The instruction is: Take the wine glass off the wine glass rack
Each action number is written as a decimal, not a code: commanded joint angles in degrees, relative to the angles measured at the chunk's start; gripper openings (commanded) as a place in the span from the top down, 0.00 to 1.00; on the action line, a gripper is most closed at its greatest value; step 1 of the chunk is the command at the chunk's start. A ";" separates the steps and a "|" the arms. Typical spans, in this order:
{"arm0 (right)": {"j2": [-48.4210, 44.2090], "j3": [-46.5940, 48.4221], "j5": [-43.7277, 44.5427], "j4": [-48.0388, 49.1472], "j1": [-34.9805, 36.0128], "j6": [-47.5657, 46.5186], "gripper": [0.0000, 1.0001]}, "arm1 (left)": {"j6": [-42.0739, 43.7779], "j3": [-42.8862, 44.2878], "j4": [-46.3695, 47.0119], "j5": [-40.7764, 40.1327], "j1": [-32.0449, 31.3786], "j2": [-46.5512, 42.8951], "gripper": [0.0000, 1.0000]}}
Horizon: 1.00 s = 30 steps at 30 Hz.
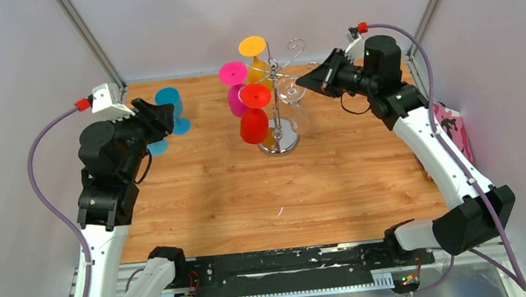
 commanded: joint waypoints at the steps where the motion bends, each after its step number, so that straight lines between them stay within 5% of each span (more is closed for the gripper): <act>1: -0.01 1.31 -3.17 3.03 0.34 1.15 1.00 | 0.80 0.16 0.48 -0.13 -0.29 -0.63 0.49; 14: -4.54 0.79 -2.94 0.54 3.32 0.21 1.00 | 0.12 0.25 1.18 0.84 -0.29 0.29 0.50; 30: 1.09 7.57 2.80 -0.77 4.38 -3.68 1.00 | 0.27 -0.71 0.95 0.72 -0.29 0.12 0.51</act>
